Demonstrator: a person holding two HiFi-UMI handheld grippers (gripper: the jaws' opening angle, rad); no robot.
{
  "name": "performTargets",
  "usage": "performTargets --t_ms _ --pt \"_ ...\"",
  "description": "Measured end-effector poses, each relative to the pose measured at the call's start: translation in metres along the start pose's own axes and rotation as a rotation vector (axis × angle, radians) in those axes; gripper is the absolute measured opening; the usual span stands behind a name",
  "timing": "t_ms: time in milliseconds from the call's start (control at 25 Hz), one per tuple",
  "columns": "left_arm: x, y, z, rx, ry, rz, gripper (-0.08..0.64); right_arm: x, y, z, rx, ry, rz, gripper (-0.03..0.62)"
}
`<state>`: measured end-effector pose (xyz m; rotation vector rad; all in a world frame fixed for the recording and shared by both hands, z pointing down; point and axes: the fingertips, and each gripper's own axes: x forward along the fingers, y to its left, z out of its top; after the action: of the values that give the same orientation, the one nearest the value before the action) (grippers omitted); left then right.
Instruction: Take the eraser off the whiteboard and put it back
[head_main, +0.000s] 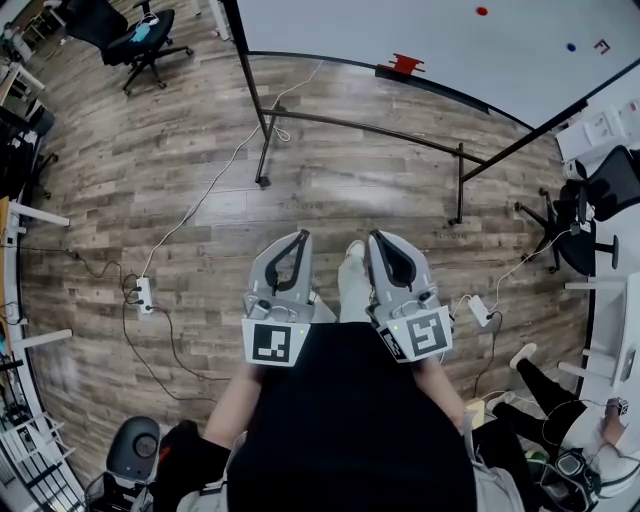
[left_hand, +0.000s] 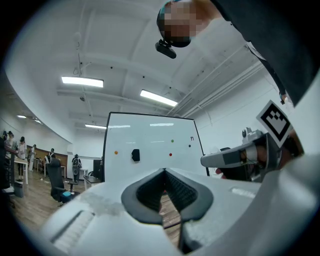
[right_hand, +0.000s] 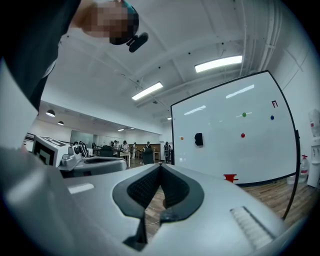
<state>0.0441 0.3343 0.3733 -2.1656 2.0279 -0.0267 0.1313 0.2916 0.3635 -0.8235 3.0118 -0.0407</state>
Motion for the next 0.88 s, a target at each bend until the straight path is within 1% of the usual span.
performTargets --t_ms 200,520,600,880 --pt "0.019 0.006 -0.01 -0.003 0.014 0.006 0.002 0.015 -0.015 -0.006 0.013 -0.001 0.004 0.002" --pt "0.064 0.02 -0.018 -0.002 0.023 0.01 0.002 0.051 -0.05 -0.013 0.027 0.015 0.003 0.003" --pt "0.076 0.024 -0.023 -0.004 0.037 0.014 0.002 0.06 -0.06 -0.015 0.028 0.018 0.006 0.002" --pt "0.129 0.033 -0.029 0.005 0.046 0.016 0.002 0.098 -0.103 -0.015 0.03 0.027 0.02 0.003"
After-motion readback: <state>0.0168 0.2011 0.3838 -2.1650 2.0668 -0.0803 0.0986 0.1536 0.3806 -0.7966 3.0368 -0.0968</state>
